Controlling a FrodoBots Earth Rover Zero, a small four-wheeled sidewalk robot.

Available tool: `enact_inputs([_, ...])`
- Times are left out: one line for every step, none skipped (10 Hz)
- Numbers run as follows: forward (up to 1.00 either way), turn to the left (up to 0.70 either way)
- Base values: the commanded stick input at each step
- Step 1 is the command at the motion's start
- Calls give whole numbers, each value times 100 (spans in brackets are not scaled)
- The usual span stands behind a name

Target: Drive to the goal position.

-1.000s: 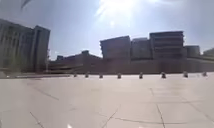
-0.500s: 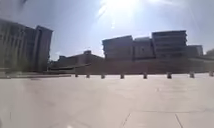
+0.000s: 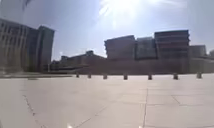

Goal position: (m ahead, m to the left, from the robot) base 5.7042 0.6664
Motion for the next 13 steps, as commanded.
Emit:
enact_inputs([100, -34])
enact_inputs([100, -34])
enact_inputs([100, -34])
enact_inputs([100, -34])
enact_inputs([100, -34])
enact_inputs([100, -34])
enact_inputs([100, -34])
enact_inputs([100, -34])
enact_inputs([100, -34])
enact_inputs([100, -34])
enact_inputs([100, -34])
enact_inputs([100, -34])
enact_inputs([100, -26])
